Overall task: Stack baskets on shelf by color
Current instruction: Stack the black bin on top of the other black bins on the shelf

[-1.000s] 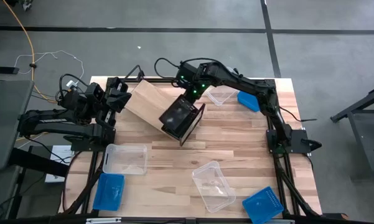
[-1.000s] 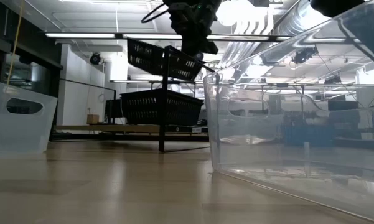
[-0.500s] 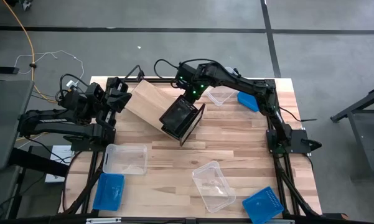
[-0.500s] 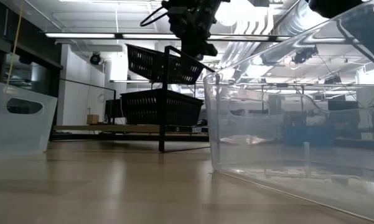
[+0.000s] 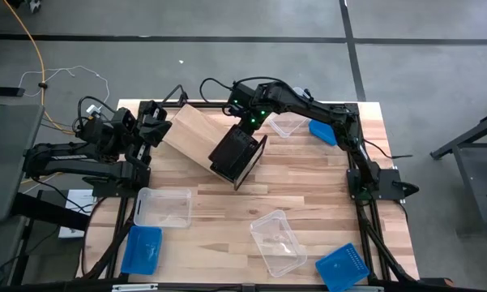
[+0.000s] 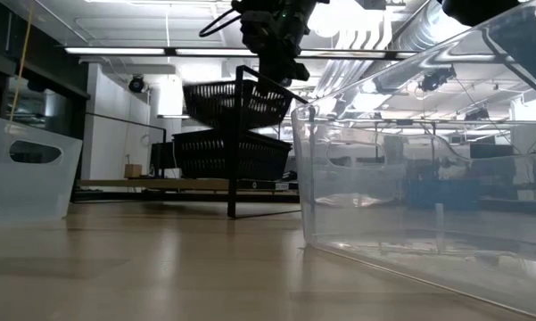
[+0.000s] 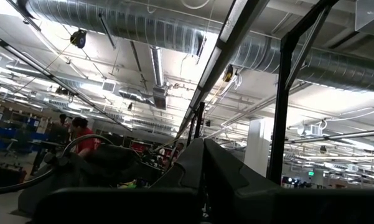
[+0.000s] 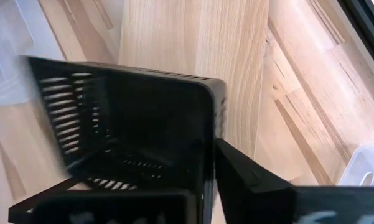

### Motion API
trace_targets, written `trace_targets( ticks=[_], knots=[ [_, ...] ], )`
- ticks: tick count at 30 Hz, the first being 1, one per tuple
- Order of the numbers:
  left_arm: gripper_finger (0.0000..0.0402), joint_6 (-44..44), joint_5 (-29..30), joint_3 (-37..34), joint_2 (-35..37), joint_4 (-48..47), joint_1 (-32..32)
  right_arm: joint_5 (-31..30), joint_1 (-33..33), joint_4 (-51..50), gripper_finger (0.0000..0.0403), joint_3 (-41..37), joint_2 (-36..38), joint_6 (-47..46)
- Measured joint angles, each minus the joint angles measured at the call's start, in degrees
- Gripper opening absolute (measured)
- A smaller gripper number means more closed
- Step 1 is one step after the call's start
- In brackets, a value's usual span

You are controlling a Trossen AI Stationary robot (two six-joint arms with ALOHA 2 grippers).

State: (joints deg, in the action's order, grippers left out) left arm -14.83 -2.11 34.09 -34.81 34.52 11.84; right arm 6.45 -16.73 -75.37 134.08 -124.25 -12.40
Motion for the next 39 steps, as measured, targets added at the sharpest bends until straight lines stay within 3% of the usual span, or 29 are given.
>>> trace_targets(
  ticks=[10, 23, 29, 35, 39],
  knots=[
    [0.0000, 0.00, 0.00, 0.00, 0.00, -0.25, 0.00, 1.20, 0.00, 0.13, 0.0094, 0.00, 0.00, -0.61],
    [0.0000, 0.00, 0.00, 0.00, 0.00, -0.50, 0.00, 10.94, 0.00, 3.97, 0.0103, 0.00, 0.00, 1.25],
    [0.0000, 0.00, 0.00, 0.00, 0.00, -2.78, 0.00, 9.94, -0.36, 2.28, 0.0103, -0.02, 0.00, 3.82],
    [0.0000, 0.00, 0.56, 0.00, -0.02, -5.46, 0.00, -0.21, -0.42, -0.36, 0.0103, -0.02, 0.00, 5.42],
    [0.0000, 0.39, 1.90, 0.00, -0.01, -5.59, 0.01, 2.13, -0.47, 1.87, 0.0103, -0.02, 0.00, 6.53]
  ],
)
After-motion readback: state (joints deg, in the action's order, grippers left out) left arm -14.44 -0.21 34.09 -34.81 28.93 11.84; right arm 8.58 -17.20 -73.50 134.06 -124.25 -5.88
